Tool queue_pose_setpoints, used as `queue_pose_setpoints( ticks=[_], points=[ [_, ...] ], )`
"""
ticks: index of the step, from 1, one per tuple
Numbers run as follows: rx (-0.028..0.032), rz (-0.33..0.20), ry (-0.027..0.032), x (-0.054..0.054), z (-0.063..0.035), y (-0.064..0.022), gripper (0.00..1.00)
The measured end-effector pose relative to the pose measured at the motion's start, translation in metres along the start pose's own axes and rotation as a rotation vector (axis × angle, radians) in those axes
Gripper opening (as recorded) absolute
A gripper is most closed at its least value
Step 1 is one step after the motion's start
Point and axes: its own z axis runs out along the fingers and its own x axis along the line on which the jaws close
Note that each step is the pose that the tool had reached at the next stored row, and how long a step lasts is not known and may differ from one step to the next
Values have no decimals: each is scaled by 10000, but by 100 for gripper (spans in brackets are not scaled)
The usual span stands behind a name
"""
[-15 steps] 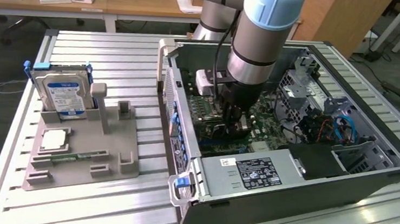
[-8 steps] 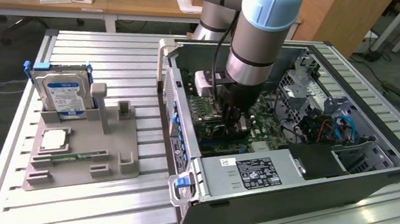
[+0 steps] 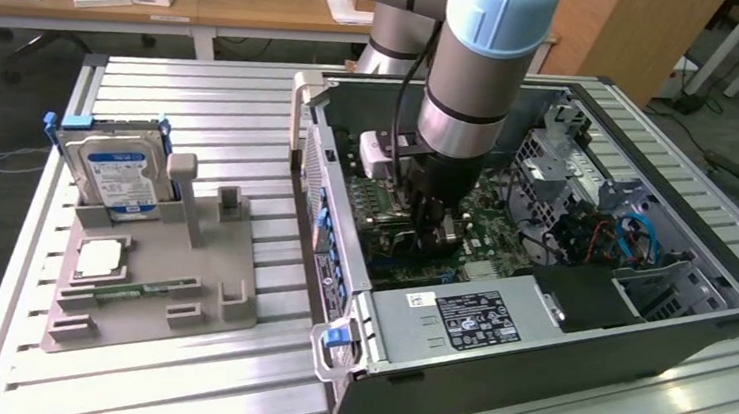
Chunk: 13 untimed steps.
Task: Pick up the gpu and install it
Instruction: 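Insert the gpu into the slot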
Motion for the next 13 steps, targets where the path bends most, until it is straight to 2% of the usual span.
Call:
queue_pose_setpoints(
  ticks=[4,5,7,8,13],
  points=[
    [15,1,-27,-1,-11,2,26],
    [-13,17,-62,-6,-20,12,27],
    [-41,20,-64,-7,-78,14,27],
    [-37,21,-73,-8,-109,13,32],
    [-28,20,-102,-13,-286,8,32]
  ],
)
